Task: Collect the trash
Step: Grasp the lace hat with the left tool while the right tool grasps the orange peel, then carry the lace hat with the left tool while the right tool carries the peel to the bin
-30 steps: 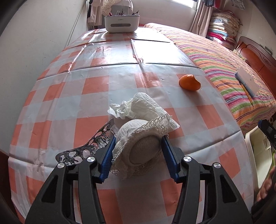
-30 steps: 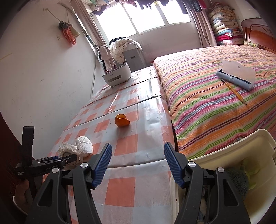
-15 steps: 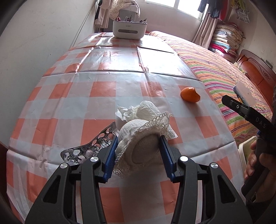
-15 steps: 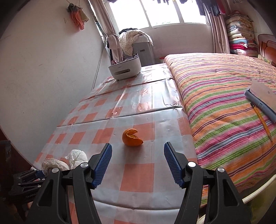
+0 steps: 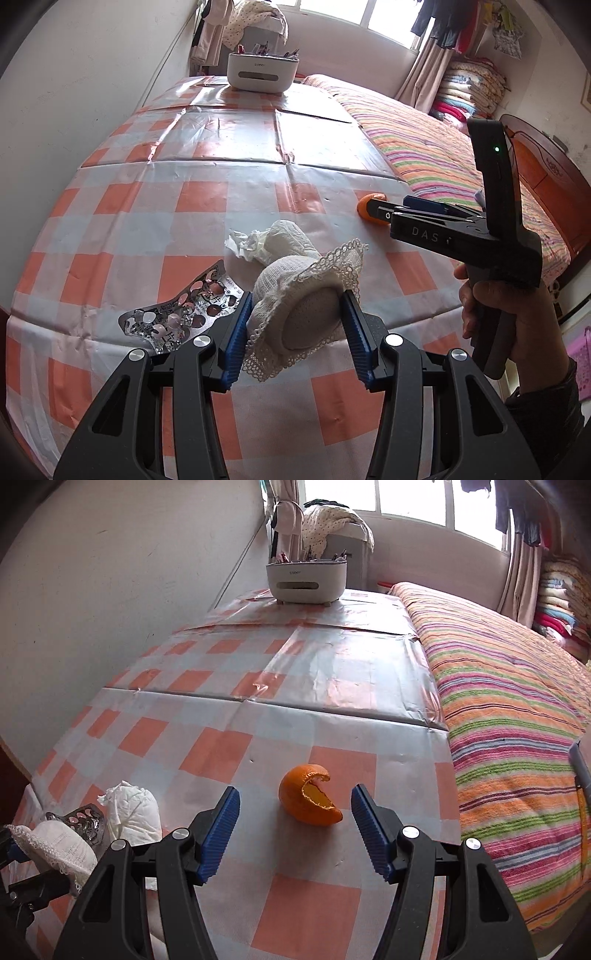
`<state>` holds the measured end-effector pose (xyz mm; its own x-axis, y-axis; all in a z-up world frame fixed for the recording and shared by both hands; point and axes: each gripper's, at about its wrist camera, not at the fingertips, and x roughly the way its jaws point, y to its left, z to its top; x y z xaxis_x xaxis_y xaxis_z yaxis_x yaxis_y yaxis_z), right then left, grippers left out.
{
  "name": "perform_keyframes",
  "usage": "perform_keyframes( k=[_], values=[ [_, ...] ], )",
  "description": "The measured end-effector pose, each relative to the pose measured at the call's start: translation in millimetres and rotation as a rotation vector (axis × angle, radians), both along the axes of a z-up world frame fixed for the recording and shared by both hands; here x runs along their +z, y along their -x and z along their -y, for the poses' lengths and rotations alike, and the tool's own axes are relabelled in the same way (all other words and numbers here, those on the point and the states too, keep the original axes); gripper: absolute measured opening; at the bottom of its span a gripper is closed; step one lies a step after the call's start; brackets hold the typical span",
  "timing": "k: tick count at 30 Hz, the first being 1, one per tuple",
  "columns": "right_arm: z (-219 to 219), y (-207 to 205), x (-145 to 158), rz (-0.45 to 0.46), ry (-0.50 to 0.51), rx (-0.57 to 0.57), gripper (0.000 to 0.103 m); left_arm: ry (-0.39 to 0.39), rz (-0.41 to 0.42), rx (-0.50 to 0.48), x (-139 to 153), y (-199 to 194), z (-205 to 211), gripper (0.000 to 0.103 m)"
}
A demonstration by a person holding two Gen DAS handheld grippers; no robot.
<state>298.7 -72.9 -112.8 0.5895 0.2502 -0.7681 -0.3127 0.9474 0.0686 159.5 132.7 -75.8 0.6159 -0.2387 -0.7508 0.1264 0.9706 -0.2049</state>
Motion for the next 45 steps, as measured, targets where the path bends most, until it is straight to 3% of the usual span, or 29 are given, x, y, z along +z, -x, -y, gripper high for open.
perform_keyframes(
  k=[3,5,7,9,18,45],
  values=[
    [0,-6,-9,-0.027,0.02,0.002,0.054,0.006,-0.001,-0.009,1,2,2,0.047],
    [3,-6,-13,-0.046,0.01,0.005,0.03,0.007,0.001,-0.011,1,3,3,0.047],
    [4,-3,-14,-0.047,0.0,0.007,0.026,0.009,-0.002,-0.015,1,3,4,0.047],
    [3,3,-12,-0.03,0.012,0.011,0.007,0.01,-0.002,-0.016,0,5,6,0.047],
    [9,44,9,-0.004,-0.099,0.03,0.006,0.001,0.03,-0.034,6,13,20,0.047],
    [83,151,33,0.068,-0.195,0.006,0.006,-0.005,0.068,-0.125,6,30,76,0.046]
  ],
)
